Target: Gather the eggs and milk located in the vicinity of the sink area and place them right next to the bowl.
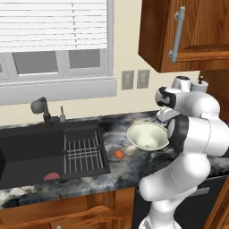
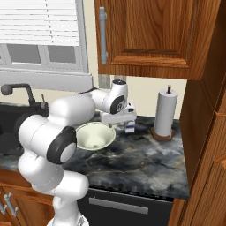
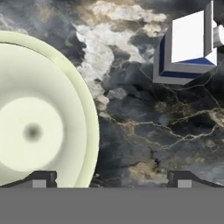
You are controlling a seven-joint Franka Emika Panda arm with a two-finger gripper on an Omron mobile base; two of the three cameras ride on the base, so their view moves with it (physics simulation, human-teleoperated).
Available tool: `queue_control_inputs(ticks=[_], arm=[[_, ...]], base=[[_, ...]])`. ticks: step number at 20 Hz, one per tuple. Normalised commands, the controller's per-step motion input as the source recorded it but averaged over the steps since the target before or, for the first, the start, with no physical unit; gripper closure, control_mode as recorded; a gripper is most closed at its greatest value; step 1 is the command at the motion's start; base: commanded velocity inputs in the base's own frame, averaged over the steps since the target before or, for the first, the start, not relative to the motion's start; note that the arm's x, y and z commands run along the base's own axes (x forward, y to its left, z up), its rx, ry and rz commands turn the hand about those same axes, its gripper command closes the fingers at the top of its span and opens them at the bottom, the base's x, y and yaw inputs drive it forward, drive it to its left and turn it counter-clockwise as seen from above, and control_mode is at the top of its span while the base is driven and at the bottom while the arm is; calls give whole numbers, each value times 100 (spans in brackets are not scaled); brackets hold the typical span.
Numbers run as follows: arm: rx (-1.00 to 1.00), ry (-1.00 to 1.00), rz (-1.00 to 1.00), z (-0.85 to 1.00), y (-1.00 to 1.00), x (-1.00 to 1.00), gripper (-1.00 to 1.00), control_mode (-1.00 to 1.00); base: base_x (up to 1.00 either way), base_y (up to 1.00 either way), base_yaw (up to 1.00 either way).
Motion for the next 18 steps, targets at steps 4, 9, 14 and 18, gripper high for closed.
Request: queue_control_inputs(ticks=[4,9,14,18], arm=[[4,-5,-1,0,-1,18,-100,-100],[2,0,-3,0,-2,1,-100,-100],[0,0,-4,0,-1,0,-100,-100],[0,0,-1,2,0,0,-100,-100]], base=[[0,0,0],[0,0,0],[0,0,0],[0,0,0]])
